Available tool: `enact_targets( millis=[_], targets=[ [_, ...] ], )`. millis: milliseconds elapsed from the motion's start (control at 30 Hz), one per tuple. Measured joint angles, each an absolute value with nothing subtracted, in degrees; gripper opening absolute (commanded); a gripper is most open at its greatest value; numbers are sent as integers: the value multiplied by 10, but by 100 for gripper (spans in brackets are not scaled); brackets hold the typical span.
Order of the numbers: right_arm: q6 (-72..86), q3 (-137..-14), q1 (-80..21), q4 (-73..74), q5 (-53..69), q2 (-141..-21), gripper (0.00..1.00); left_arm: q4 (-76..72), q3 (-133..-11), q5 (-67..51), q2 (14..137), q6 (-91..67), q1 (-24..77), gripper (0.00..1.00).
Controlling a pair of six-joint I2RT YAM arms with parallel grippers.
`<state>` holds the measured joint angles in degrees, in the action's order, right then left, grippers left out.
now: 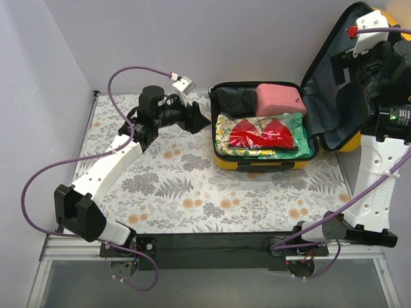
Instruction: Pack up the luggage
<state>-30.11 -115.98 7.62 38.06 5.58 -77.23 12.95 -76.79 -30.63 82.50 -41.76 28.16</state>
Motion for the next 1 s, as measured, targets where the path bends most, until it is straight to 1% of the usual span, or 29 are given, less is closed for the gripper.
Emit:
enact_targets(
  millis=[100, 233, 333, 467, 567, 633, 667, 800, 867, 1000],
  targets=[
    [-307, -1174, 66, 377, 31, -780, 93, 121, -766, -305, 827, -445, 241, 59],
    [-302, -1103, 29, 378, 50, -766, 90, 113, -797, -284, 874, -486, 201, 61],
    [-296, -1046, -41, 380, 61, -772, 89, 102, -818, -297, 924, -535, 172, 64],
    [-287, -1047, -138, 371, 67, -842, 86, 103, -814, -321, 958, -579, 138, 65],
    [-281, -1095, -181, 368, 66, -931, 82, 101, -792, -331, 952, -590, 117, 65],
    [-272, -1155, -204, 359, 65, -1013, 80, 101, -770, -336, 942, -594, 102, 65],
    [-269, -1188, -214, 354, 65, -1053, 77, 101, -759, -338, 936, -595, 94, 65],
    [-260, -1292, -245, 334, 57, -1188, 68, 103, -729, -350, 917, -600, 61, 65],
    [-258, -1331, -259, 328, 52, -1242, 62, 104, -719, -355, 909, -602, 45, 65],
    [-255, -1400, -277, 317, 46, -1325, 59, 111, -706, -365, 897, -602, 18, 65]
  ],
)
